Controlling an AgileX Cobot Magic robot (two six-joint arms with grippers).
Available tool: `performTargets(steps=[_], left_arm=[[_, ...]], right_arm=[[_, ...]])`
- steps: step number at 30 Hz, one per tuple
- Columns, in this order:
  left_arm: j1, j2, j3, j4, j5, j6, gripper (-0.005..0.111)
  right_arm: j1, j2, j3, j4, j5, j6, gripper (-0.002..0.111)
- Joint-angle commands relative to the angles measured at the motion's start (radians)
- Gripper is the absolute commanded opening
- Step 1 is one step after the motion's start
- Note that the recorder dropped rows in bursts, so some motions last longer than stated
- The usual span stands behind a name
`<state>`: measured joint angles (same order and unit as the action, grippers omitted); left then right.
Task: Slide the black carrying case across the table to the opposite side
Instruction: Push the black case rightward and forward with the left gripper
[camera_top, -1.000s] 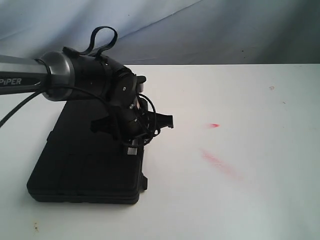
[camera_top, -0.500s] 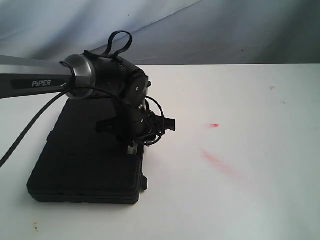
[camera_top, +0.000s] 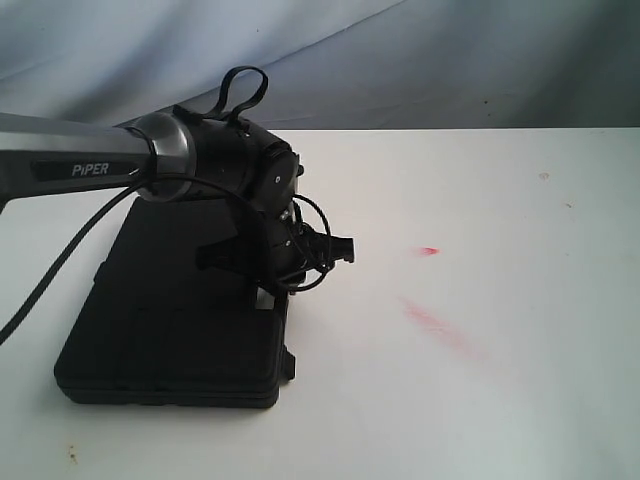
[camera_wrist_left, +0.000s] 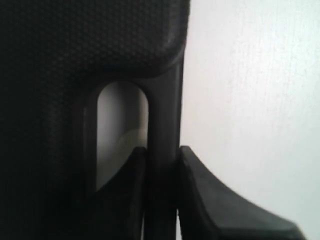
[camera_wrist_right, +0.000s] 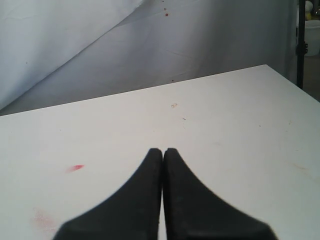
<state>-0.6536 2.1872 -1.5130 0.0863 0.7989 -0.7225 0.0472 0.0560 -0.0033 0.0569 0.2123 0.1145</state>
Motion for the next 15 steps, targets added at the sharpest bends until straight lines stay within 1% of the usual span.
performTargets(steps=[1,6,11,15], left_arm=[[-0.017,0.001,-0.005,-0.002,-0.027,-0.013,0.0],[-0.033,0.001,-0.005,-0.002,-0.039,-0.035,0.0],[-0.048,0.001,-0.005,-0.041,-0.07,-0.039,0.0],[-0.066,0.003,-0.041,-0.057,-0.063,-0.039,0.0]], right_arm=[[0.003,-0.005,0.003,0.005,0.003,0.0,0.0],[0.003,-0.005,0.003,0.005,0.003,0.0,0.0],[0.003,-0.005,0.003,0.005,0.003,0.0,0.0],[0.003,-0.005,0.003,0.005,0.003,0.0,0.0]])
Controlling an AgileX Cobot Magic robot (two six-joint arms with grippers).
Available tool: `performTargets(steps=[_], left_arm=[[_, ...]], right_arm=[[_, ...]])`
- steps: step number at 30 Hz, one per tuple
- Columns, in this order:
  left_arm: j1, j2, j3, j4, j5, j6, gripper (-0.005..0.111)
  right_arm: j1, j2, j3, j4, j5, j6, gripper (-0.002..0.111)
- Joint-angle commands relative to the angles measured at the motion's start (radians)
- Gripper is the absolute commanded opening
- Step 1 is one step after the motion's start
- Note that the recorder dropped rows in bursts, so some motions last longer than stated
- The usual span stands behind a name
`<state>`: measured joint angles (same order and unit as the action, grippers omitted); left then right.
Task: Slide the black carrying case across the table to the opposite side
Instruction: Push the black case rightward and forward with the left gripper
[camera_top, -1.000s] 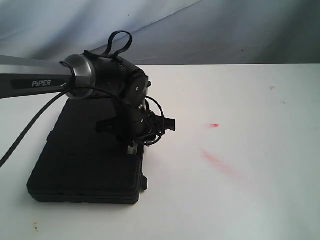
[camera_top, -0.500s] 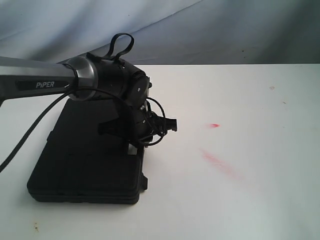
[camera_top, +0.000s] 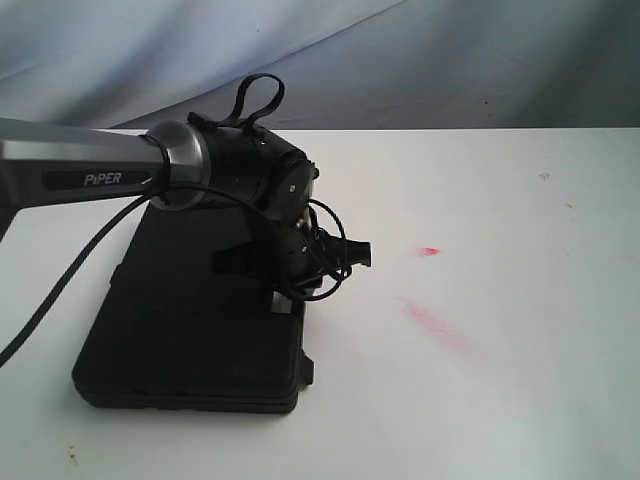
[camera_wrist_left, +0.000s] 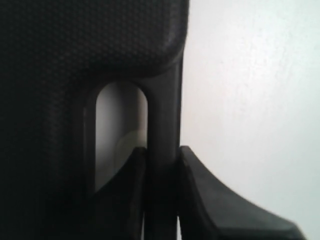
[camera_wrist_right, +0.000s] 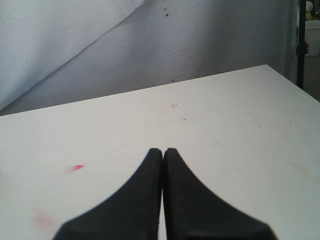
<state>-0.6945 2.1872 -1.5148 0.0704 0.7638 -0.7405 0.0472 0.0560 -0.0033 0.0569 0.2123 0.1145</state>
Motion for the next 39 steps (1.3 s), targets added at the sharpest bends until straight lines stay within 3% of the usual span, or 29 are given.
performTargets(steps=[1,21,34,39], left_arm=[[-0.033,0.005,-0.057,-0.043,-0.023,-0.021,0.0],[-0.171,0.287,-0.558,-0.07,0.205,-0.067,0.0],[-0.168,0.304,-0.584,-0.023,0.228,-0.091,0.0],[-0.164,0.304,-0.584,-0.008,0.223,-0.093,0.014]], right_arm=[[0.003,-0.005,0.003,0.005,0.003,0.0,0.0],[0.003,-0.005,0.003,0.005,0.003,0.0,0.0],[0.003,-0.005,0.003,0.005,0.003,0.0,0.0],[0.003,-0.005,0.003,0.005,0.003,0.0,0.0]])
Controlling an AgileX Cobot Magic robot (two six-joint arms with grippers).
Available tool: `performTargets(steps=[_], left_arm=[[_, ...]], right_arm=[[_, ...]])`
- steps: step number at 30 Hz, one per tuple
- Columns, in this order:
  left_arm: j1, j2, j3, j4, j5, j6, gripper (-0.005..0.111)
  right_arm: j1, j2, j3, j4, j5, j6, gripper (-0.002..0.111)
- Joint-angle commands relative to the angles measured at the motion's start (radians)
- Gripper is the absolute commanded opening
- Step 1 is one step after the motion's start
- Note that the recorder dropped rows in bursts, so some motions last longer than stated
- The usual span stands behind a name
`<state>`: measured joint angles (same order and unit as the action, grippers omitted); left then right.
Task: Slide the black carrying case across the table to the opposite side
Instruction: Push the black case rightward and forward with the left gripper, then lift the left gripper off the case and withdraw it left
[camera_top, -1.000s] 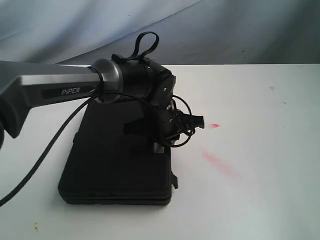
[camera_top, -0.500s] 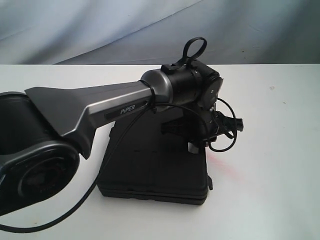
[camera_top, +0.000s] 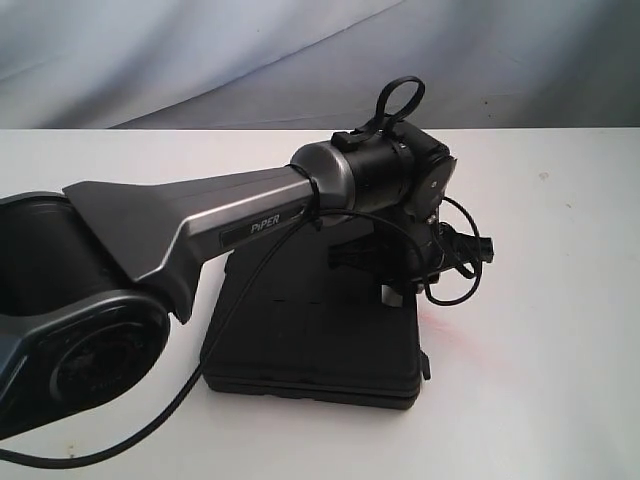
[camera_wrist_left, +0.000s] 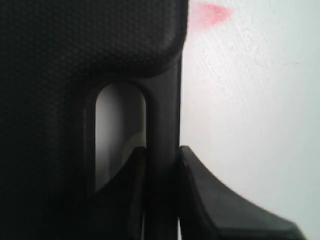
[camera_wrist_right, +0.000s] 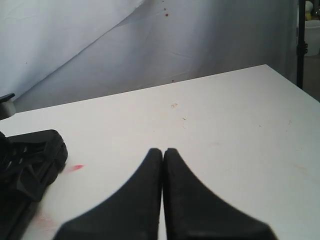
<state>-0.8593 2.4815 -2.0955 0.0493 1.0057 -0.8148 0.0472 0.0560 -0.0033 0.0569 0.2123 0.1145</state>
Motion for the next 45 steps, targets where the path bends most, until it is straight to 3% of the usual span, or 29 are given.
performTargets(steps=[1,3,6,16,20,26,29,34,40,45], left_arm=[[0.001,0.01,-0.004,0.02,-0.019,-0.019,0.017],[0.005,0.008,-0.004,0.019,-0.021,-0.014,0.03],[0.005,0.006,-0.004,0.039,-0.021,0.011,0.04],[0.005,-0.122,-0.004,0.141,-0.011,0.092,0.04],[-0.005,-0.213,-0.004,0.166,0.004,0.238,0.04],[-0.053,-0.333,0.004,0.354,0.094,0.34,0.039],[-0.086,-0.401,0.036,0.392,0.058,0.354,0.034],[-0.116,-0.514,0.117,0.39,-0.073,0.357,0.001],[-0.117,-0.666,0.272,0.407,-0.206,0.381,0.0],[-0.117,-0.825,0.514,0.405,-0.372,0.456,0.0]], right_arm=[[0.003,-0.005,0.003,0.005,0.003,0.0,0.0],[0.003,-0.005,0.003,0.005,0.003,0.0,0.0],[0.003,-0.005,0.003,0.005,0.003,0.0,0.0],[0.003,-0.005,0.003,0.005,0.003,0.0,0.0],[0.003,-0.005,0.003,0.005,0.003,0.0,0.0],[0.003,-0.005,0.003,0.005,0.003,0.0,0.0],[0.003,-0.005,0.003,0.005,0.003,0.0,0.0],[0.003,-0.005,0.003,0.005,0.003,0.0,0.0],[0.003,-0.005,0.003,0.005,0.003,0.0,0.0],[0.003,-0.005,0.003,0.005,0.003,0.0,0.0]])
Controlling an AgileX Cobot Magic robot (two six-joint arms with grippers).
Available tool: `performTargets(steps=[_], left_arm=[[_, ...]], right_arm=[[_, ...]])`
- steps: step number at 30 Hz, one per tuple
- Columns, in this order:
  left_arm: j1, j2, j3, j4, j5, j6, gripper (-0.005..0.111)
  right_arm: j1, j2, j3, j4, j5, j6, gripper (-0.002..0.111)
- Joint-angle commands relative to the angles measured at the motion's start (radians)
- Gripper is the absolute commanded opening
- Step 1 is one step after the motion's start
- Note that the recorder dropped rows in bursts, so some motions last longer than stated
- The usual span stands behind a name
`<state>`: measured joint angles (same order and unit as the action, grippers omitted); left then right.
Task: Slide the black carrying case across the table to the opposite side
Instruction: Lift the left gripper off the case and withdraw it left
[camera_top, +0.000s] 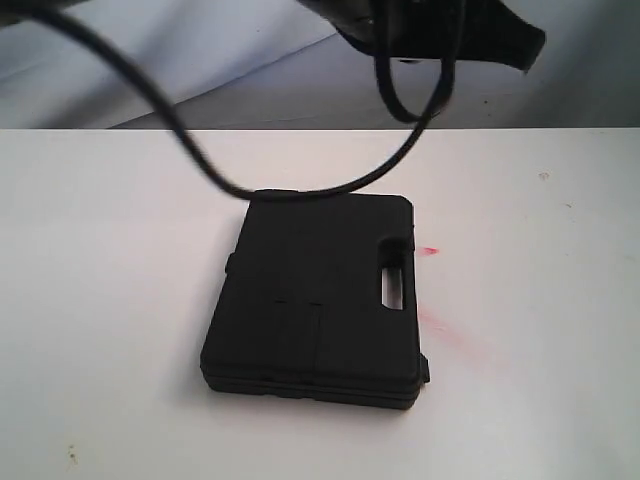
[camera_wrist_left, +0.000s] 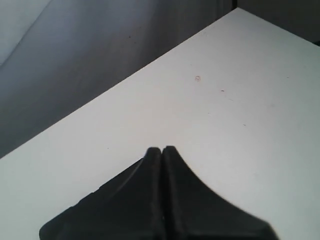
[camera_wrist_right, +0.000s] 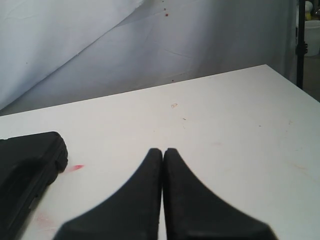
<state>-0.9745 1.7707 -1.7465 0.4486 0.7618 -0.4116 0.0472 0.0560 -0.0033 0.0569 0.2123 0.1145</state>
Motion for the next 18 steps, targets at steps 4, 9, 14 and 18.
performTargets(steps=[4,9,14,18], left_arm=[[-0.001,-0.303,0.425,0.021,-0.28,0.053,0.0],[-0.001,-0.511,0.682,0.186,-0.322,-0.132,0.0],[-0.001,-0.68,0.877,0.428,-0.355,-0.43,0.0],[-0.001,-0.728,0.896,0.481,-0.346,-0.496,0.0]], right_arm=[[0.003,-0.005,0.003,0.005,0.003,0.0,0.0],[0.003,-0.005,0.003,0.005,0.003,0.0,0.0],[0.003,-0.005,0.003,0.005,0.003,0.0,0.0],[0.003,-0.005,0.003,0.005,0.003,0.0,0.0]])
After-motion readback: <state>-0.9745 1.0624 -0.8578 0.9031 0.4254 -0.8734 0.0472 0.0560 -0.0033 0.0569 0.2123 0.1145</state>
